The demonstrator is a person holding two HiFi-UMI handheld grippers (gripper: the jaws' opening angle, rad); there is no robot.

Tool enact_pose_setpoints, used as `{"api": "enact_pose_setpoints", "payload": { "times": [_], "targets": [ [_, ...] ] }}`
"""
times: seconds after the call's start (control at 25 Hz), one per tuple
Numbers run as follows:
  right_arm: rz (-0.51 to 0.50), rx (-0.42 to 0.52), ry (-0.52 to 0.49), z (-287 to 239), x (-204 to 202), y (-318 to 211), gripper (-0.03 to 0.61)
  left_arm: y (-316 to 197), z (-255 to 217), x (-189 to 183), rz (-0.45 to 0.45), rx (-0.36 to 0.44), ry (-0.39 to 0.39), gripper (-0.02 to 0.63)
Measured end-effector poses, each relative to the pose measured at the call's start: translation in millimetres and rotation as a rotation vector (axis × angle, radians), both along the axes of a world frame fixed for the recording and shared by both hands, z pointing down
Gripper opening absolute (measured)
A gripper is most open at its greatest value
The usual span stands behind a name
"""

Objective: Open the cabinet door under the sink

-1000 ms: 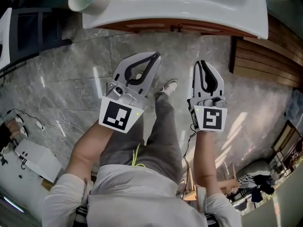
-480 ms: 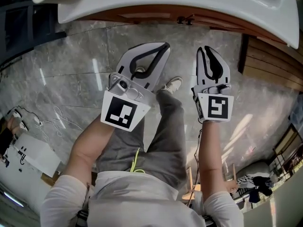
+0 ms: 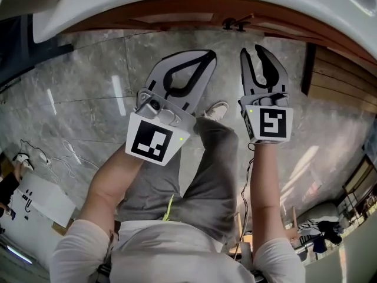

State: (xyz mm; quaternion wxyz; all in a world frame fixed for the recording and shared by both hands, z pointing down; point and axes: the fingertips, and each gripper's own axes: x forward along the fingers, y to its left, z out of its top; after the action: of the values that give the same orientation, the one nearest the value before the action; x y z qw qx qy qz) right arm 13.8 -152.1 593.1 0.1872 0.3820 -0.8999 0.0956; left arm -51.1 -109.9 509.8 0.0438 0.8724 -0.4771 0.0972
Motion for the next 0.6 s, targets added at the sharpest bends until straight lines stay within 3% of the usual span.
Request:
{"api": "enact_pose_setpoints", "payload": {
  "times": [0.6],
  "targets": [
    [0.007, 0.031, 0.039, 66, -22, -32, 0.135, -21, 57, -11, 0.006, 0.049, 0.024, 0.006]
  ]
}}
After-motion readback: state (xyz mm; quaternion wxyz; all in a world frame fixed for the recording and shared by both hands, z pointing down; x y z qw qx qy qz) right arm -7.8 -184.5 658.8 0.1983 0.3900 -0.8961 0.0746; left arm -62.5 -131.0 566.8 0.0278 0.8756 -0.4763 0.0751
